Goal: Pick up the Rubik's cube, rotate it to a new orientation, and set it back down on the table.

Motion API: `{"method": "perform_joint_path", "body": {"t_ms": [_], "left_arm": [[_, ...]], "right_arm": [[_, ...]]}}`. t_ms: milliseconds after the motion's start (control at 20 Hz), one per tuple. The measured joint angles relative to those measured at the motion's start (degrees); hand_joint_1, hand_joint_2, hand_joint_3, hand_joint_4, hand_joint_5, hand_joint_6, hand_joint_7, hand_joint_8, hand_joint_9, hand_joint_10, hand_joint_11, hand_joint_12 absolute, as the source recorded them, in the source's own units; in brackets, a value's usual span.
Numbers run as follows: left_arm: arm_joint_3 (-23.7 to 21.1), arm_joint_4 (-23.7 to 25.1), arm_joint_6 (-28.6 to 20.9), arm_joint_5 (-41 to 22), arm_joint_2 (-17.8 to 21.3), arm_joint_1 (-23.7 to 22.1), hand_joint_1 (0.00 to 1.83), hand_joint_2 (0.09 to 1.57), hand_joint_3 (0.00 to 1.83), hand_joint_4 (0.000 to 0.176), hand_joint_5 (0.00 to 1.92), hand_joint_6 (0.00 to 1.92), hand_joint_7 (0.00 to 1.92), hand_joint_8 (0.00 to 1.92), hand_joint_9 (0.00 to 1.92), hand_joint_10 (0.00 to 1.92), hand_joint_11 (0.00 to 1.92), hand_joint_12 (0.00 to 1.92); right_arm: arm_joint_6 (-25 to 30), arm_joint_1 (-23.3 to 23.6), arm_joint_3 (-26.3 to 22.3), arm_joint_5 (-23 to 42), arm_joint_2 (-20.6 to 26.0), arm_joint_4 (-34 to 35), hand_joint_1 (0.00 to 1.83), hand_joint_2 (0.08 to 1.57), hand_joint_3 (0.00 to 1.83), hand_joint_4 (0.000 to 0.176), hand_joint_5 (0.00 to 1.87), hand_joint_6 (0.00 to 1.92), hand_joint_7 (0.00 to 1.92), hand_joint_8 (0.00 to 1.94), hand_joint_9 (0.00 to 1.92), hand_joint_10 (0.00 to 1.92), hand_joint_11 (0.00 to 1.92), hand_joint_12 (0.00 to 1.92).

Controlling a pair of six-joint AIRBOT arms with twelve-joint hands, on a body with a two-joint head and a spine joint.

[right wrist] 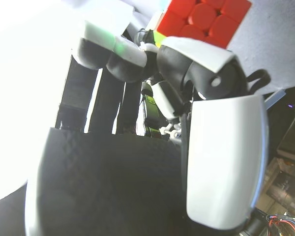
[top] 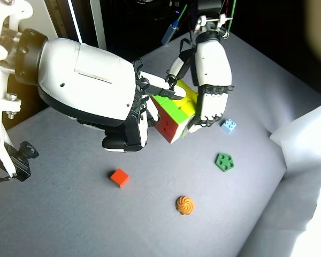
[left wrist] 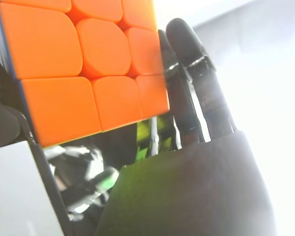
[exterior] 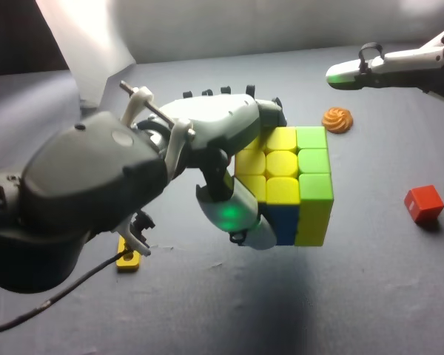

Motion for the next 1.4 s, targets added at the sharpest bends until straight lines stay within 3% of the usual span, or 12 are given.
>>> {"method": "perform_joint_path", "body": {"t_ms": [50,300,500,550,650,750,900,1200,1250,1300,1350,1400], "left_arm": [[0.39,1.97,-1.44,0.11,-0.11,1.11,1.34,1.22,0.00,0.000,0.78,1.14,0.77,1.45,0.67,1.48,0.47,1.26],[2.56,6.69,-4.44,0.74,-0.52,2.43,1.35,1.21,0.00,0.000,0.78,1.12,0.83,1.37,0.69,1.46,0.49,1.26],[3.43,9.35,-6.03,1.07,-0.59,3.41,1.36,1.18,0.00,0.000,0.84,1.03,0.88,1.28,0.73,1.43,0.53,1.27],[3.50,11.30,-7.45,1.09,-0.59,3.98,1.35,1.19,0.00,0.000,0.84,1.05,0.83,1.35,0.72,1.43,0.50,1.28],[3.61,12.55,-8.79,1.42,-0.59,4.63,1.35,1.19,0.00,0.000,0.83,1.05,0.84,1.35,0.72,1.43,0.51,1.28],[3.61,13.60,-9.53,1.42,-0.59,5.64,1.35,1.21,0.00,0.000,0.80,1.09,0.81,1.40,0.69,1.47,0.49,1.32],[3.61,13.62,-9.64,1.70,-0.59,6.05,1.35,1.20,0.00,0.000,0.84,1.05,0.80,1.41,0.71,1.44,0.51,1.30],[3.61,13.94,-9.68,1.70,-0.59,6.19,1.34,1.22,0.00,0.000,0.74,1.27,0.80,1.37,0.70,1.44,0.48,1.29],[3.61,13.99,-9.70,1.68,-0.59,6.19,1.19,1.26,0.00,0.000,0.76,1.27,0.65,1.57,0.51,1.34,0.33,1.45],[3.61,13.99,-9.68,1.64,-0.59,6.19,1.23,1.11,0.00,0.000,0.56,0.97,0.41,1.25,0.36,1.19,0.20,1.42],[3.61,13.94,-9.70,1.68,-0.59,6.19,1.21,1.05,0.00,0.000,0.47,0.83,0.35,1.04,0.33,1.05,0.16,1.35],[3.61,13.97,-9.73,1.70,-0.59,6.25,1.15,1.02,0.00,0.000,0.40,0.65,0.37,0.65,0.32,0.74,0.07,1.18]], "right_arm": [[-0.15,-0.68,0.00,0.02,-0.09,0.07,1.34,0.88,0.86,0.169,0.01,0.00,0.71,1.77,1.05,1.92,1.04,1.92],[-1.03,-2.19,0.00,0.00,-0.74,0.13,1.34,0.86,0.87,0.153,0.00,0.00,0.73,1.75,1.10,1.92,1.09,1.92],[-1.44,-2.45,0.00,-0.07,-0.81,0.02,1.34,0.88,0.83,0.155,0.00,0.00,0.72,1.74,1.08,1.92,1.05,1.92],[-1.46,-2.45,0.00,-0.04,-0.81,0.00,1.34,0.88,0.84,0.164,0.00,0.00,0.73,1.73,1.07,1.92,1.03,1.92],[-1.51,-2.45,0.00,-0.02,-0.81,0.15,1.33,0.89,0.88,0.156,0.00,0.00,0.70,1.81,1.08,1.92,1.02,1.92],[-1.57,-2.49,0.00,-0.04,-0.81,0.04,1.33,0.90,0.87,0.163,0.00,0.00,0.69,1.82,1.07,1.92,1.03,1.92],[-1.62,-2.49,0.00,-0.02,-0.81,0.02,1.33,0.90,0.82,0.148,0.00,0.00,0.70,1.77,1.09,1.92,1.05,1.92],[-1.77,-2.49,0.00,-0.04,-0.81,0.04,1.33,0.89,0.90,0.160,0.00,0.00,0.70,1.83,1.09,1.92,1.04,1.92],[-1.97,-2.49,0.00,-0.02,-0.81,0.04,1.33,0.89,0.89,0.152,0.00,0.00,0.69,1.83,1.10,1.92,1.03,1.92],[-2.03,-2.49,0.00,0.00,-0.81,0.04,1.33,0.90,0.88,0.157,0.00,0.00,0.69,1.84,1.08,1.92,1.02,1.92],[-2.05,-2.51,0.00,-0.02,-0.81,0.04,1.33,0.91,0.86,0.158,0.00,0.00,0.68,1.83,1.08,1.92,1.02,1.92],[-2.10,-2.86,0.00,-0.09,-0.81,0.13,1.33,0.90,0.85,0.164,0.00,0.00,0.69,1.81,1.08,1.92,1.03,1.92]]}}
